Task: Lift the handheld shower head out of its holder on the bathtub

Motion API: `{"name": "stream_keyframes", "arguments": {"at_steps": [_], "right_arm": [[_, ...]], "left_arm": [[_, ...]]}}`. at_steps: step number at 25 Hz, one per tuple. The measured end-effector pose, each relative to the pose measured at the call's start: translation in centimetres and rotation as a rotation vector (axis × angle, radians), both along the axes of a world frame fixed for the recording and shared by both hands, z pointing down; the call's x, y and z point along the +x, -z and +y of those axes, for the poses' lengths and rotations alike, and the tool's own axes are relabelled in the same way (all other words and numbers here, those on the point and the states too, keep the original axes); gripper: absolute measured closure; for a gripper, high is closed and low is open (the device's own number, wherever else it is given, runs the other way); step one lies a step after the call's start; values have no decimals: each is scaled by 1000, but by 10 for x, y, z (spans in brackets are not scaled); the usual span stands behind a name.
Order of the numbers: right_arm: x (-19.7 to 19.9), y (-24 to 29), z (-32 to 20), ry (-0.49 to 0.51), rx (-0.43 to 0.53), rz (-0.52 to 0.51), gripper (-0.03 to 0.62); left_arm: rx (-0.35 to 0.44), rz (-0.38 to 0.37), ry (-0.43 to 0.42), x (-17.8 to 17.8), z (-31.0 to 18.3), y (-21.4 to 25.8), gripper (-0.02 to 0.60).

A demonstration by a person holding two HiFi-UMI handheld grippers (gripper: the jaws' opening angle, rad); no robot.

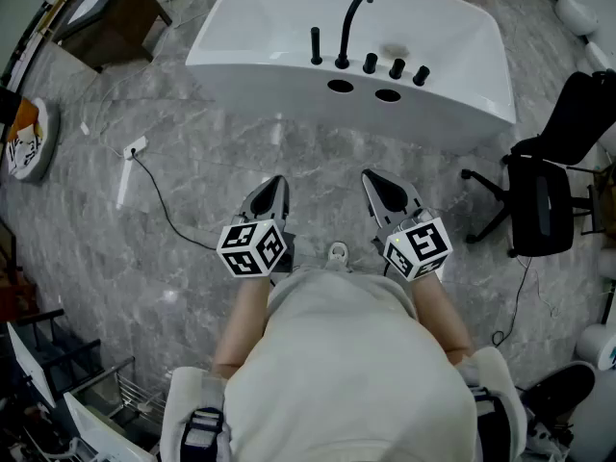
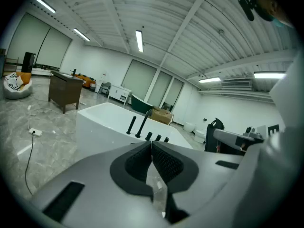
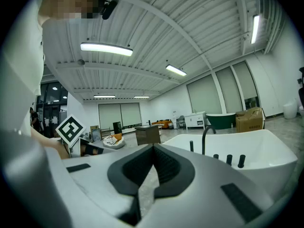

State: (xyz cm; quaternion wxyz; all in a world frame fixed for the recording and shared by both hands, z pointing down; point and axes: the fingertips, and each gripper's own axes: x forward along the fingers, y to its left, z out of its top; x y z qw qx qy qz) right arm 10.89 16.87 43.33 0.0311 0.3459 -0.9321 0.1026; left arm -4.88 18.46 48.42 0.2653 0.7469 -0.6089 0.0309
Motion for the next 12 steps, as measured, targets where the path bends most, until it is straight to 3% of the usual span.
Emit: {"name": "stream_keyframes", "arguments": {"at_steps": [5, 12], "right_arm": [[-4, 7, 37, 33, 2, 10, 574], [-14, 8, 64, 59, 21, 8, 574]], "left_arm": [[-4, -6, -11, 25, 36, 2, 560], [3, -1, 0, 28, 66, -2, 560]]}}
